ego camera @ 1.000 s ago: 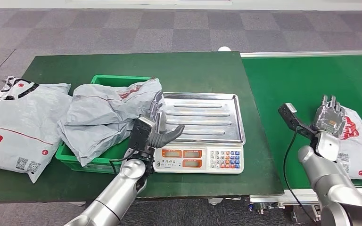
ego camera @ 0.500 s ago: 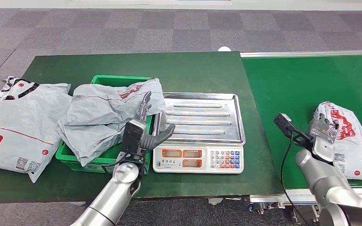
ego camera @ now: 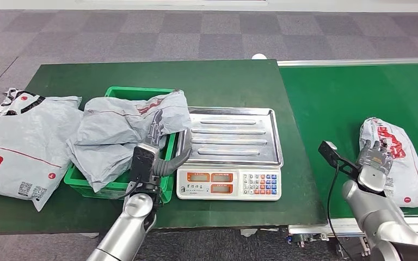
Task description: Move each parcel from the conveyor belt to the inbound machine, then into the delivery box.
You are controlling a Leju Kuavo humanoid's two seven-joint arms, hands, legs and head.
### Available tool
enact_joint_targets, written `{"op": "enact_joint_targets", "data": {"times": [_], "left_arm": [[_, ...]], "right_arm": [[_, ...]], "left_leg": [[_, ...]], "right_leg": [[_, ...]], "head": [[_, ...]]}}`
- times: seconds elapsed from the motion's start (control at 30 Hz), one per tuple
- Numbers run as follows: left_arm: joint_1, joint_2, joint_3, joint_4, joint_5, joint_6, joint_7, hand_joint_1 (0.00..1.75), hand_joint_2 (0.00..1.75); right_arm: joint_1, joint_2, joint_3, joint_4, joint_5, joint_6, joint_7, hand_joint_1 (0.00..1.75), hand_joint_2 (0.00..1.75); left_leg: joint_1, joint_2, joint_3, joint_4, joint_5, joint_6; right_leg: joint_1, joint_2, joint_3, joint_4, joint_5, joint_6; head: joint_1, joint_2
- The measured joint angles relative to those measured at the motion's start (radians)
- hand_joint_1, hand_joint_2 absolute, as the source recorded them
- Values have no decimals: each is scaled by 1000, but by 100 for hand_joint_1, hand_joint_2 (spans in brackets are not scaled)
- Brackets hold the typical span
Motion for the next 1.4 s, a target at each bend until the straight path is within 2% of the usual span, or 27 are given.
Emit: {"op": "enact_joint_targets", "data": {"times": [0.33,0.6,0.77,0.97,1.2,1.3,1.4], "left_arm": [[35,6,39,-34,-5,-29,1,0,175],[43,18,44,-59,-5,-48,3,0,175],[50,21,50,-74,-12,-46,15,0,175],[57,21,50,-84,-35,-33,36,0,175],[61,16,50,-97,-49,-21,50,0,175],[61,11,50,-101,-55,-21,54,0,175],[61,6,50,-102,-58,-22,58,0,175]], "right_arm": [[8,-6,24,0,6,9,-7,0,175],[25,-11,-3,0,-131,107,-127,0,175],[40,-15,-30,0,-155,92,-135,0,175],[90,-16,-41,-9,-127,15,-57,0,175],[149,-12,-38,-48,41,-65,114,0,175],[171,-8,-38,-73,69,-61,135,0,175],[196,-1,-39,-99,60,-43,119,0,175]], "left_leg": [[0,0,0,0,0,0],[0,0,0,0,0,0],[0,0,0,0,0,0],[0,0,0,0,0,0],[0,0,0,0,0,0],[0,0,0,0,0,0],[0,0,0,0,0,0]], "right_leg": [[0,0,0,0,0,0],[0,0,0,0,0,0],[0,0,0,0,0,0],[0,0,0,0,0,0],[0,0,0,0,0,0],[0,0,0,0,0,0],[0,0,0,0,0,0]], "head": [[0,0],[0,0],[0,0],[0,0],[0,0],[0,0],[0,0]]}}
